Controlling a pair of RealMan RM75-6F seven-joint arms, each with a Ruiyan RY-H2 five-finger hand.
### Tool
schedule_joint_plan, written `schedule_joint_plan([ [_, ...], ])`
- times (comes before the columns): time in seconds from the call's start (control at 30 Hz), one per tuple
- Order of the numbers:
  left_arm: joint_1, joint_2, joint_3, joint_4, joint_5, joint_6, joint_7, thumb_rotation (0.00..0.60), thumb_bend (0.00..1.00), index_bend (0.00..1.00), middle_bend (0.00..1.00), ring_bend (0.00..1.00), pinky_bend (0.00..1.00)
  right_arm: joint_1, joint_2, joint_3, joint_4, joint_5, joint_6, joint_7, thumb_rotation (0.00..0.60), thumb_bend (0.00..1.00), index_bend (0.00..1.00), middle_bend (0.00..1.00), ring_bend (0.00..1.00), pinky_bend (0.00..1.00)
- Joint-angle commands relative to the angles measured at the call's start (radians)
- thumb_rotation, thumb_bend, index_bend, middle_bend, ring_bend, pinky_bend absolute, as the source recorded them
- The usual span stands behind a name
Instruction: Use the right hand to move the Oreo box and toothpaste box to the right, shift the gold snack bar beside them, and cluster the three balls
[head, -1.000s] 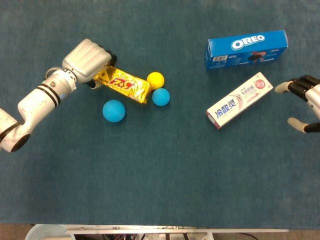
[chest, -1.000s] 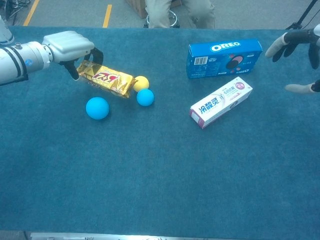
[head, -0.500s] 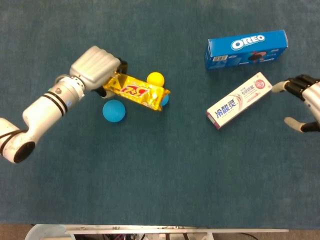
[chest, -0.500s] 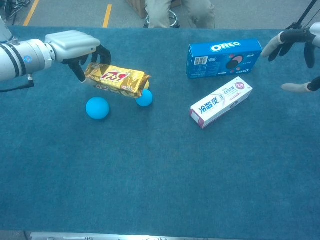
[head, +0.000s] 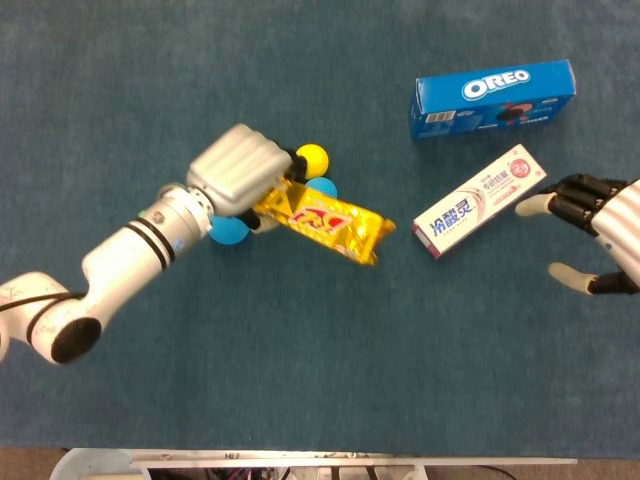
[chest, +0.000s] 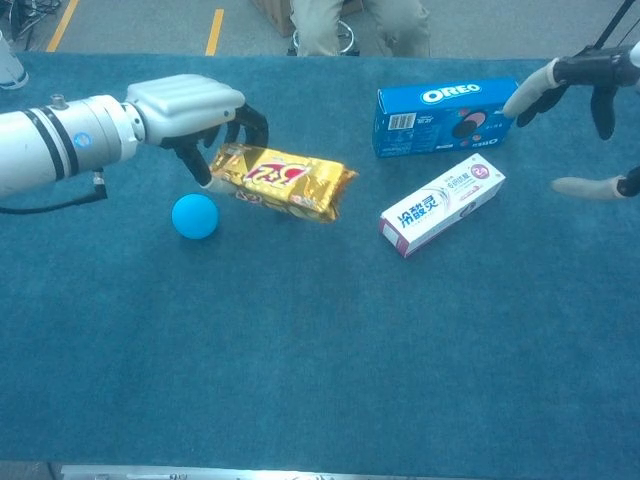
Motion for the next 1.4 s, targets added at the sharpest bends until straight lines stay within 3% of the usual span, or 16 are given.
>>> schedule_joint_plan([
  [0.03, -0.005, -0.005, 0.007, -0.056, -0.046, 0.026, 0.072, 0.6, 0.26, 0.53, 0.56, 0.47, 0.53, -0.003, 0.005, -0.003, 0.004, -0.005, 0.006, 0.009, 0.6, 0.18, 0.32, 0.4, 0.33, 0.59],
  [0.37, -0.018, -0.087, 0.053, -0.117, -0.19, 0.114, 0.295, 0.6, 0.26, 0.51, 0.55, 0.46, 0.53, -0.005, 0.005, -0.009, 0.031, 0.004, 0.005, 0.032, 0.6, 0.18, 0.32, 0.4, 0.33, 0.59],
  [0.53, -0.03, -0.116, 0.063, -0.132, -0.249, 0.119, 0.332, 0.6, 0.26, 0.42, 0.52, 0.44, 0.55, -0.005, 0.003, -0.01, 0.04, 0.007, 0.003, 0.037, 0.6, 0.19, 0.32, 0.4, 0.33, 0.59],
  [0.6, -0.04, -0.114, 0.067, -0.144, -0.28, 0.103, 0.337, 0.6, 0.26, 0.34, 0.44, 0.4, 0.54, -0.005, 0.005, -0.011, 0.043, 0.008, 0.002, 0.037, 0.6, 0.19, 0.32, 0.4, 0.33, 0.59],
  [0.67, -0.052, -0.105, 0.069, -0.156, -0.312, 0.085, 0.34, 0.6, 0.26, 0.23, 0.31, 0.29, 0.51, -0.006, 0.006, -0.011, 0.043, 0.009, 0.004, 0.033, 0.6, 0.19, 0.32, 0.4, 0.33, 0.59],
  [0.73, -0.063, -0.094, 0.067, -0.166, -0.337, 0.075, 0.336, 0.6, 0.26, 0.09, 0.15, 0.14, 0.39, -0.007, 0.008, -0.011, 0.041, 0.009, 0.005, 0.034, 0.6, 0.18, 0.32, 0.4, 0.33, 0.59],
  [0.83, -0.064, -0.082, 0.062, -0.173, -0.347, 0.083, 0.321, 0.6, 0.26, 0.01, 0.07, 0.04, 0.28, -0.006, 0.01, -0.013, 0.038, 0.005, 0.004, 0.034, 0.6, 0.18, 0.32, 0.4, 0.33, 0.59],
  [1.13, -0.008, 0.011, 0.069, -0.191, -0.286, 0.164, 0.263, 0.6, 0.26, 0.0, 0.06, 0.04, 0.25, 0.03, 0.011, -0.01, 0.004, -0.025, -0.039, 0.02, 0.6, 0.18, 0.32, 0.4, 0.33, 0.6],
  [1.4, 0.109, 0.137, 0.074, -0.181, -0.177, 0.303, 0.167, 0.6, 0.26, 0.0, 0.07, 0.04, 0.22, 0.13, -0.005, 0.012, -0.047, -0.066, -0.176, -0.065, 0.6, 0.19, 0.32, 0.4, 0.33, 0.6],
])
